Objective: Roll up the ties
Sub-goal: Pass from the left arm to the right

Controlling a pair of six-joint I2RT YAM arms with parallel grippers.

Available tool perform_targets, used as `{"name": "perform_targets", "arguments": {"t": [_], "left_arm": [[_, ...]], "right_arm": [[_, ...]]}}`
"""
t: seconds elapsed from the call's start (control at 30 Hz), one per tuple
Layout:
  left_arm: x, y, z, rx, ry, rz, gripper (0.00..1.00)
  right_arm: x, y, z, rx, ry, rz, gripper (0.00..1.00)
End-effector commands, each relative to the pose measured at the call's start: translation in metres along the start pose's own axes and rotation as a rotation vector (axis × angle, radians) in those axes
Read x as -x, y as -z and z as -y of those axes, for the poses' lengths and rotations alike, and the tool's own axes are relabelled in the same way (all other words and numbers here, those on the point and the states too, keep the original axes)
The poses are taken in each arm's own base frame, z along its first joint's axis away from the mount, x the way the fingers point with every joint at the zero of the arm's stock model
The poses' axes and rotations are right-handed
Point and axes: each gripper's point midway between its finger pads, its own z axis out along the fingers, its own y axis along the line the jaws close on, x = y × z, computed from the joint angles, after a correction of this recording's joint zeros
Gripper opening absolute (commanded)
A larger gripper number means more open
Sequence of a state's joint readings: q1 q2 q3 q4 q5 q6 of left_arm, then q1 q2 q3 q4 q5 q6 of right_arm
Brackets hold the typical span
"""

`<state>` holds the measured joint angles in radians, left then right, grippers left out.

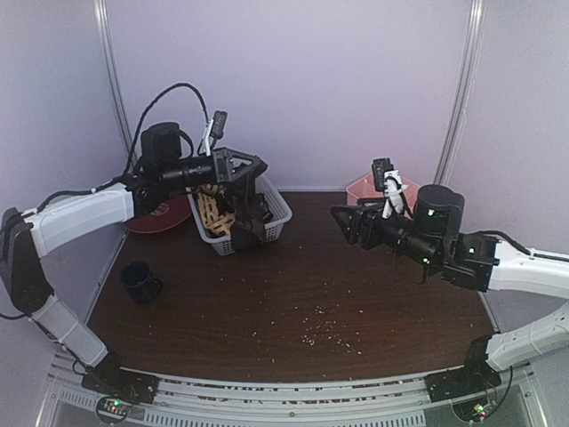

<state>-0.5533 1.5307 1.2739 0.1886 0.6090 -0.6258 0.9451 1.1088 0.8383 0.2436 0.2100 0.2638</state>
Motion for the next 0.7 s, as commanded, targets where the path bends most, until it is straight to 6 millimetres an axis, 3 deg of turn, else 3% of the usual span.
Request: {"name": "perform_targets", "arguments": {"t": [0.0, 0.1, 0.27, 0.5, 0.67], "left_arm": [[0.016, 0.023, 0.079, -0.235, -0.02, 0.017, 0.0], [0.014, 0.038, 0.091, -0.234, 0.002, 0.02, 0.0], [-0.005, 0.055, 0.081, -0.149, 0.029, 0.023, 0.0], [-0.055, 0.046, 0.05, -0.118, 0.138, -0.054, 0.0], [-0.072, 0.039, 0.038, -0.12, 0.197, -0.068, 0.0]], "right_arm": [[0.033, -0.005, -0.038, 0.094, 0.169, 0.189, 0.76], [0.032, -0.017, -0.051, 0.112, 0.208, 0.209, 0.72], [-0.01, -0.029, -0.079, 0.211, 0.209, 0.168, 0.68], [-0.08, -0.03, -0.138, 0.367, 0.282, 0.097, 0.73], [-0.108, -0.05, -0.154, 0.38, 0.304, 0.083, 0.78]]}}
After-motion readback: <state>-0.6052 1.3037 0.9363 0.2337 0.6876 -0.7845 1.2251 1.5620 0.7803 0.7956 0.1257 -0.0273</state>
